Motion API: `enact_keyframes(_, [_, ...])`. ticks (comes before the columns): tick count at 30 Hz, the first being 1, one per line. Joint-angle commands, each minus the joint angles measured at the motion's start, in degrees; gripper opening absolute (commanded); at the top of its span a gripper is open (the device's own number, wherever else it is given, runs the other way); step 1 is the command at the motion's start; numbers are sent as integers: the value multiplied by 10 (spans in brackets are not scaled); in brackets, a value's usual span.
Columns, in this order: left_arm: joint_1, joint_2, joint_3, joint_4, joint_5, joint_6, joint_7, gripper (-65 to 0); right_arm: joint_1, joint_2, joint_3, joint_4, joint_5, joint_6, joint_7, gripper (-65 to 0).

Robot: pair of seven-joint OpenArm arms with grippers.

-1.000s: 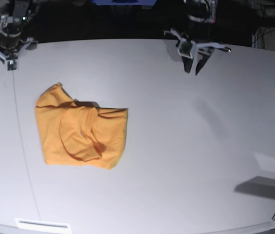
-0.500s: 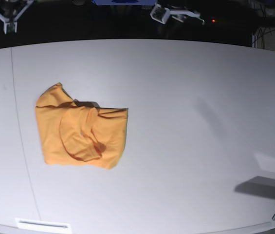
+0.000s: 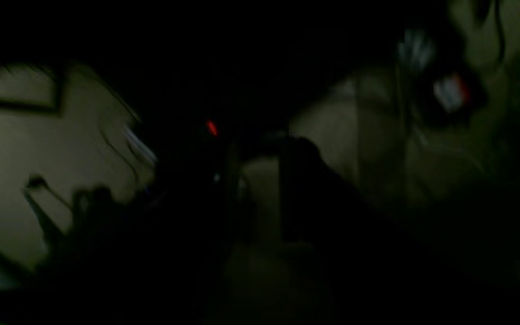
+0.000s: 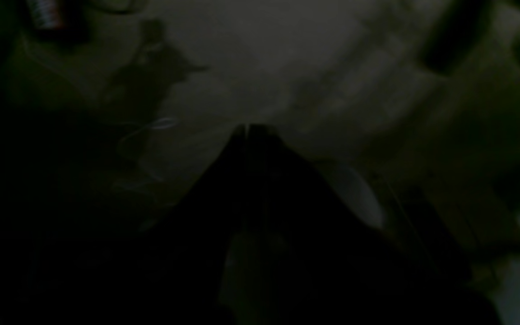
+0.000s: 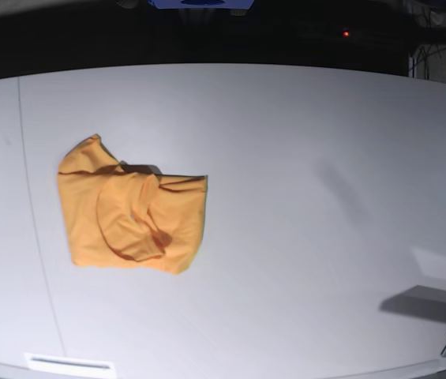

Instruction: Fold the T-shirt properly

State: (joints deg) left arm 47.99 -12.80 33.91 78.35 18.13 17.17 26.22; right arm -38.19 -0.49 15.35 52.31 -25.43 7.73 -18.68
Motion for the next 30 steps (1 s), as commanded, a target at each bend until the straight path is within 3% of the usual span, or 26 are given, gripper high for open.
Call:
enact_keyframes(1, [-20, 3, 1, -26, -23, 5, -6, -509, 9, 4, -11, -42, 1, 1, 4, -647])
enact_keyframes(4, [-93, 11, 2, -132, -131, 2, -7, -509, 75, 4, -35, -190, 1, 1, 66, -647])
enact_keyframes(7, [-169, 11, 38, -231, -233, 1, -45, -509, 131, 4, -48, -312, 1, 1, 144, -647])
enact_keyframes(11, [-257, 16, 101, -363, -316, 1, -70, -502, 189, 4, -56, -404, 1, 1, 214, -647])
enact_keyframes(14, [-325, 46, 140, -457, -358, -17, -71, -501, 226, 4, -54, -433, 1, 1, 222, -647])
enact_keyframes(21, [-425, 96, 145, -570, -462, -148, -71, -501, 296, -10, -52, -434, 1, 0, 224, -647])
enact_keyframes(27, [-457, 99, 145, -581, -513, -156, -71, -501, 326, -11, -51, -436, 1, -2, 312, -643])
enact_keyframes(30, [-468, 99, 145, -581, -513, -156, -71, -501, 334, -11, -51, -436, 1, -3, 324, -643])
